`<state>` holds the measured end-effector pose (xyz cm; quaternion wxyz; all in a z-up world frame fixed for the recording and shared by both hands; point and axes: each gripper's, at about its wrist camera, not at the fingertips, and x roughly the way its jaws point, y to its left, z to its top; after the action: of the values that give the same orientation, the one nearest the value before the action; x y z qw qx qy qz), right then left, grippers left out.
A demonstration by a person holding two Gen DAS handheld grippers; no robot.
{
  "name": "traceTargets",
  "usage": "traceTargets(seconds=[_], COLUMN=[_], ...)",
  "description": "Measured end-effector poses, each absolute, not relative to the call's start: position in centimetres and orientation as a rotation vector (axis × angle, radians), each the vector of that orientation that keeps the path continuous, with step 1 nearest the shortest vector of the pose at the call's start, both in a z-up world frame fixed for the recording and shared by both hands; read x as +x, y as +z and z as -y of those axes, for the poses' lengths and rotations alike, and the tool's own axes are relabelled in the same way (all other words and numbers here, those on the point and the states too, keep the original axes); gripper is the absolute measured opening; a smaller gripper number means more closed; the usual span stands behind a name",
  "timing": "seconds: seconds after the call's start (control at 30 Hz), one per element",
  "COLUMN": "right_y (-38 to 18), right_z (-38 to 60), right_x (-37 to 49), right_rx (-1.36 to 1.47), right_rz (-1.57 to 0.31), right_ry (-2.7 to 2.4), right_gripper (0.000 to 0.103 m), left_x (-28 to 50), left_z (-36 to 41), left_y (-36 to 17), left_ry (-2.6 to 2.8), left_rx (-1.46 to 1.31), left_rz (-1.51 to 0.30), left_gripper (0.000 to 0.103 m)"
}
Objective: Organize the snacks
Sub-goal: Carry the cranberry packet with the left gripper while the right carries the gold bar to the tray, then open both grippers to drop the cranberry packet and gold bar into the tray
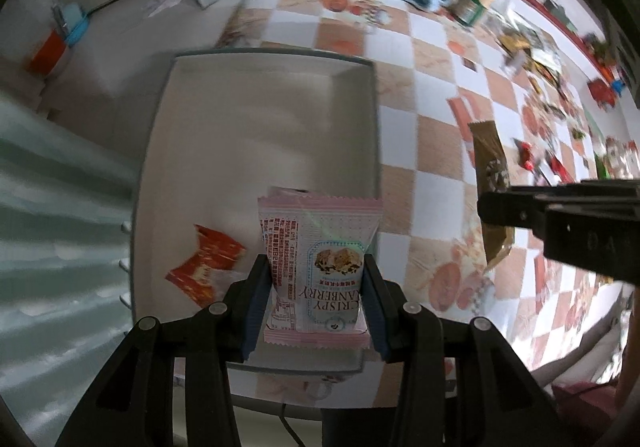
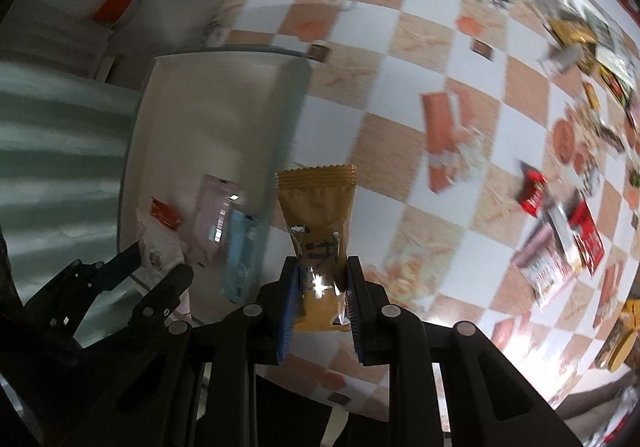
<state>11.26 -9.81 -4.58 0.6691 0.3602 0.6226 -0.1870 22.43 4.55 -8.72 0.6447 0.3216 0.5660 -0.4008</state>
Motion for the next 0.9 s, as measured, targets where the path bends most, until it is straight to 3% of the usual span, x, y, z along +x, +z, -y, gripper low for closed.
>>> traceTargets(seconds=[0.9], right_y=[-9.0], right_z=[8.5], right_x=[21.8], right_rx=[0.806], right_rz=[-1.447], right_ry=[-0.311], right_gripper=[0.024], left_x=[28.6], left_z=[-4.8], left_y=[-13.6], left_ry=[-0.779], left_rx=[0.708], left_rz=[-1.383], left_gripper=[0.047])
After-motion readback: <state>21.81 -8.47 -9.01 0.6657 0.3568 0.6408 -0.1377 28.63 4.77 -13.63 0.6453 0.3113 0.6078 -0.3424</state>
